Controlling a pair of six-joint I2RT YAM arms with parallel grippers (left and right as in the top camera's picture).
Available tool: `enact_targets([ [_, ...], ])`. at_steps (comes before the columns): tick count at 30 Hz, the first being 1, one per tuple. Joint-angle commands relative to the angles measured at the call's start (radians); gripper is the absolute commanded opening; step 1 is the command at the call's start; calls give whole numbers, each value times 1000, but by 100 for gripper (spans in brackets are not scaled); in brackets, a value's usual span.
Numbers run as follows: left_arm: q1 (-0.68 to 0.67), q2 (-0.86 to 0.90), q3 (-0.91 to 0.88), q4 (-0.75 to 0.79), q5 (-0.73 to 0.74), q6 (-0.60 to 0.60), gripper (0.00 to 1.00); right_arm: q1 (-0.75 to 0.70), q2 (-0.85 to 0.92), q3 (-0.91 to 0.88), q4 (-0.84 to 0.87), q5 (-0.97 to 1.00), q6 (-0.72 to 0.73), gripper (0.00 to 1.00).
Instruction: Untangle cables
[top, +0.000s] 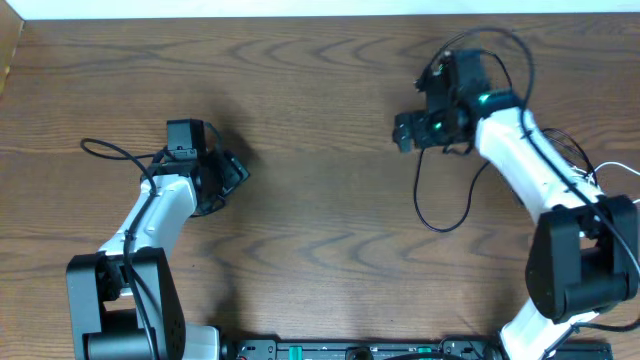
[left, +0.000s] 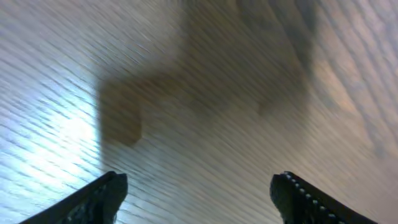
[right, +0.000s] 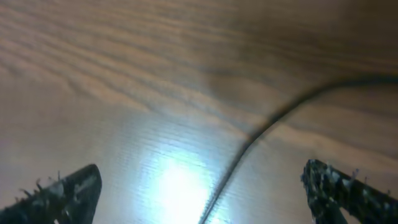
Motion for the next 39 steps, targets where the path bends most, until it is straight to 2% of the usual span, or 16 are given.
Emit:
enact_targets([
  [1, 0, -14, 1, 12, -43, 138, 19, 22, 6, -91, 111, 85, 50, 99],
  [2, -2, -14, 1, 19, -26, 187, 13, 28, 6, -122, 163, 105, 51, 99],
  [3, -3, -14, 1, 25, -18, 226, 14, 33, 6, -152, 209, 117, 51, 99],
  [4, -6, -14, 1, 27, -19, 247, 22, 36, 6, -179, 252, 124, 51, 99],
  [5, -10, -14, 1, 27, -20, 252, 39, 38, 6, -203, 288, 123, 51, 99],
  [6, -11, -14, 1, 27, -19, 253, 49, 38, 6, -225, 322, 123, 51, 99],
  [10, -23, -14, 1, 28, -20, 253, 67, 38, 6, -271, 389, 123, 51, 99],
  [14, -22, -14, 1, 27, -20, 253, 91, 38, 6, -274, 392, 123, 51, 99],
  [16, -22, -14, 1, 27, -20, 253, 99, 38, 6, -274, 387, 123, 51, 99],
  [39, -22, -14, 1, 27, -20, 253, 99, 38, 6, -274, 359, 123, 51, 99],
])
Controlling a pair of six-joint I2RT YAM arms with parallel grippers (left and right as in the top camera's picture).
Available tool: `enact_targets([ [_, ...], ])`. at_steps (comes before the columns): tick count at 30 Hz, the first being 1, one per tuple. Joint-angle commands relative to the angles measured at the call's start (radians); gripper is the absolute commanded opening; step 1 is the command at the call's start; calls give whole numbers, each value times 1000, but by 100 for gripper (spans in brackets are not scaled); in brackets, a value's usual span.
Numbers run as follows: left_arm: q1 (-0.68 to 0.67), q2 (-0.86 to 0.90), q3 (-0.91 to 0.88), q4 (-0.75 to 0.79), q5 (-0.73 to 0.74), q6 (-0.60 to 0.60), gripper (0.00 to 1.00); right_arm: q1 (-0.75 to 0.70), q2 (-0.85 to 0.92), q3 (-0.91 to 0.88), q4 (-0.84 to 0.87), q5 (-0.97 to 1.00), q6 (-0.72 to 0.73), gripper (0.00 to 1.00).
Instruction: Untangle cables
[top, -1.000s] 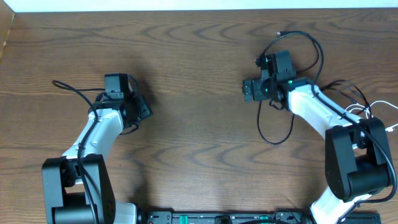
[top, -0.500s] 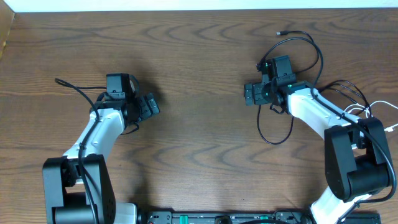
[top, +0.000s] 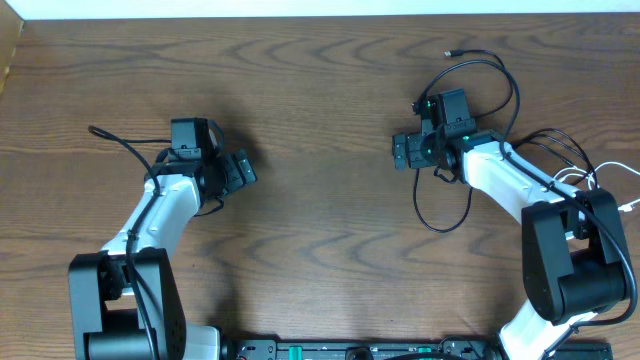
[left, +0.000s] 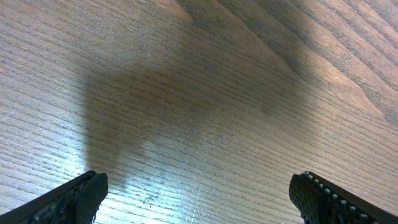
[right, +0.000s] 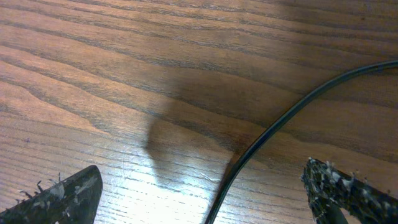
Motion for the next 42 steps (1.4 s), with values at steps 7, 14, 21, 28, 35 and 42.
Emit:
enact_targets([
  [7, -2, -14, 1, -3, -6, 13, 98, 6, 6, -5, -1, 13, 10, 99],
  [14, -2, -14, 1, -3, -6, 13, 98, 23, -35, -7, -10, 12, 10, 99],
  [21, -2, -14, 1, -3, -6, 13, 98, 45, -237, -55, -34, 16, 6, 99],
  [28, -2, -14, 1, -3, -6, 13, 98, 43, -619, -249, 9, 16, 6, 99],
  [35, -2, -14, 1, -3, -6, 13, 98, 37, -983, -403, 32, 35, 6, 99],
  [42, -2, -14, 1, -3, -6, 13, 98, 37, -1175, -475, 67, 35, -56, 99],
])
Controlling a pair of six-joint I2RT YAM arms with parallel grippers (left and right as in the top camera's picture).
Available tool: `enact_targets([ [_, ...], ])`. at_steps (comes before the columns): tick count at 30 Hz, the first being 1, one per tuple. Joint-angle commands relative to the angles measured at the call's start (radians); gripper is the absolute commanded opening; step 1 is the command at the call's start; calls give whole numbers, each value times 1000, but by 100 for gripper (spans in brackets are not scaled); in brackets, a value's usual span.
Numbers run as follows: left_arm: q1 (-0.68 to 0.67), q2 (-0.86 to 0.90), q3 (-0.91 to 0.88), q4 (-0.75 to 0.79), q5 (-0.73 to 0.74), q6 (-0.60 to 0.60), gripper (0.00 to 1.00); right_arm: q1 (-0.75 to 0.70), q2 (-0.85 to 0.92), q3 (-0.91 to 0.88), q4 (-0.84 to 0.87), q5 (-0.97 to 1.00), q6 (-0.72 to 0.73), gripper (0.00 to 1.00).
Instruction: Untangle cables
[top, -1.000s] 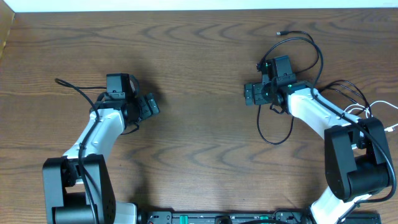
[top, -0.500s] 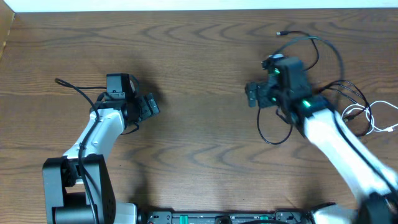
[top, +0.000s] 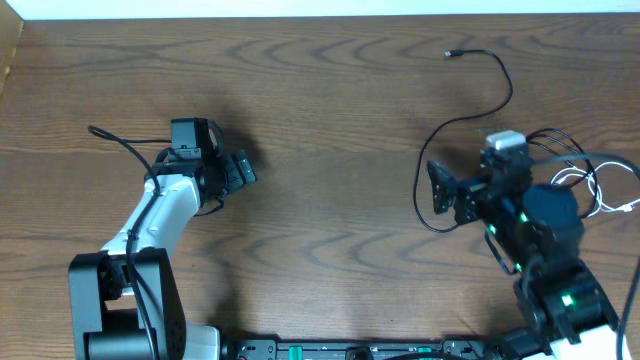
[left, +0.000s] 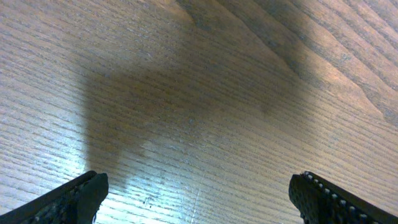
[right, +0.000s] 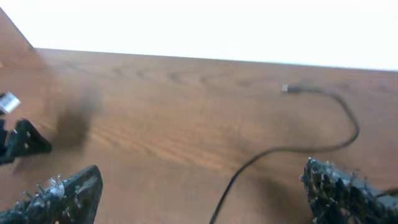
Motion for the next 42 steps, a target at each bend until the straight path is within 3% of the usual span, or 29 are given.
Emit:
enact_targets([
  [1, -2, -14, 1, -2, -6, 13, 98, -2, -83, -53, 31, 14, -54, 99],
  [9, -2, -14, 1, -2, -6, 13, 98, -2, -389, -258, 205, 14, -76, 99],
  [15, -2, -14, 1, -2, -6, 13, 98, -8, -582, -428, 533, -39, -77, 99],
  [19, -2, -14, 1, -3, -6, 13, 98, -13, -658, -504, 614, -39, -77, 99],
  [31, -2, -14, 1, -2, -6, 13, 98, -28, -722, -641, 611, -29, -105, 99],
  [42, -2, -14, 1, -2, -6, 13, 98, -18, -721, -639, 212, 23, -111, 99],
])
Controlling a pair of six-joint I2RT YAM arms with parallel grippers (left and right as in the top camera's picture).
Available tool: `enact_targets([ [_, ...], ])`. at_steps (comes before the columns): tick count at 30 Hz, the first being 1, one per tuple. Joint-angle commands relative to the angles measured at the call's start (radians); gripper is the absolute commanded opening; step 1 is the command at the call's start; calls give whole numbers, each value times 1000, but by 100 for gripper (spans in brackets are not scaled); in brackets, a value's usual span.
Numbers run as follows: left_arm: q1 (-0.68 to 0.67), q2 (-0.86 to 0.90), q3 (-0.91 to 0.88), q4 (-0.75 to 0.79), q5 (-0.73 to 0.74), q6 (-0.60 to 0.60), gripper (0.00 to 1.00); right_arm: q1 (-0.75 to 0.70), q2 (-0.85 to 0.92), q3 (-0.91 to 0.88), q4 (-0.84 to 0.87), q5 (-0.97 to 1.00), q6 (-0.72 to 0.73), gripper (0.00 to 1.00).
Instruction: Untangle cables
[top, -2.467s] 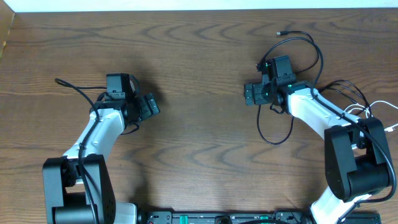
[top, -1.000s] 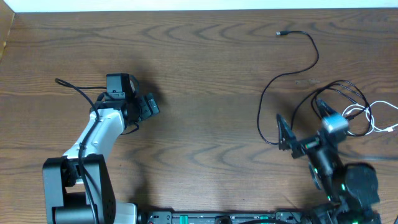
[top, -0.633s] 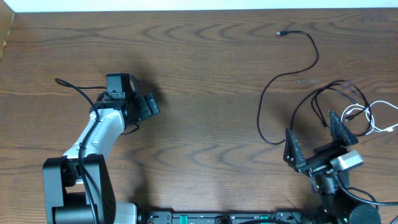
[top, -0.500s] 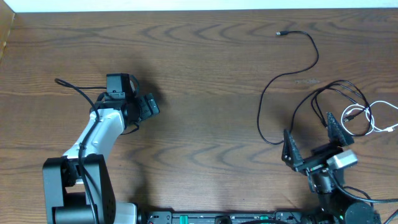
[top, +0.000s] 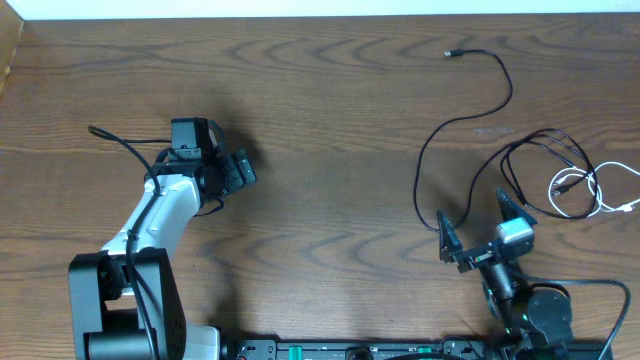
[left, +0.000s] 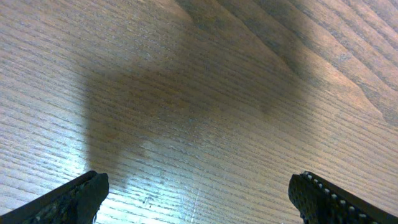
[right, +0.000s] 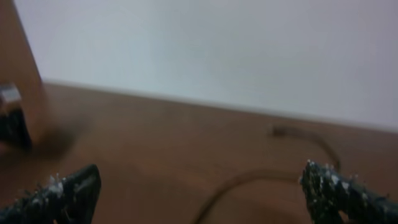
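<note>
A long black cable (top: 508, 88) lies on the right half of the wooden table (top: 330, 120). Its plug (top: 452, 53) is at the back, and it curves down to a loop by my right gripper (top: 477, 225). A second black cable (top: 540, 148) and a white cable (top: 575, 185) lie coiled together at the right edge. My right gripper (right: 202, 196) is open and empty near the front edge, its view blurred, with the black cable (right: 249, 177) ahead of it. My left gripper (top: 238, 170) is open over bare wood and holds nothing (left: 202, 199).
The left arm's own black lead (top: 115, 142) loops out to its left. The table's back edge meets a white wall (right: 205, 50). A wooden side board (top: 10, 45) stands at the far left corner.
My right arm has drawn back from the middle right to the front edge, and its camera now looks level across the table, blurred. The left arm and the cables have not moved.
My right gripper was open at the back right, low over the black cable, and stayed about there at the second moment. Then it was raised and back toward the middle right, and now it is at the front edge, empty. My left gripper stayed open throughout.
</note>
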Motion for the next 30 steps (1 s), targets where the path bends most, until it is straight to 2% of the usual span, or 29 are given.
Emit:
enact_targets([
  [1, -2, -14, 1, -3, -6, 13, 98, 4, -6, -2, -72, 29, -16, 99],
  [11, -2, -14, 1, -3, -6, 13, 98, 5, 66, -2, -103, 32, -16, 99],
  [30, -2, -14, 1, -3, -6, 13, 98, 5, 69, -2, -103, 32, -15, 99],
])
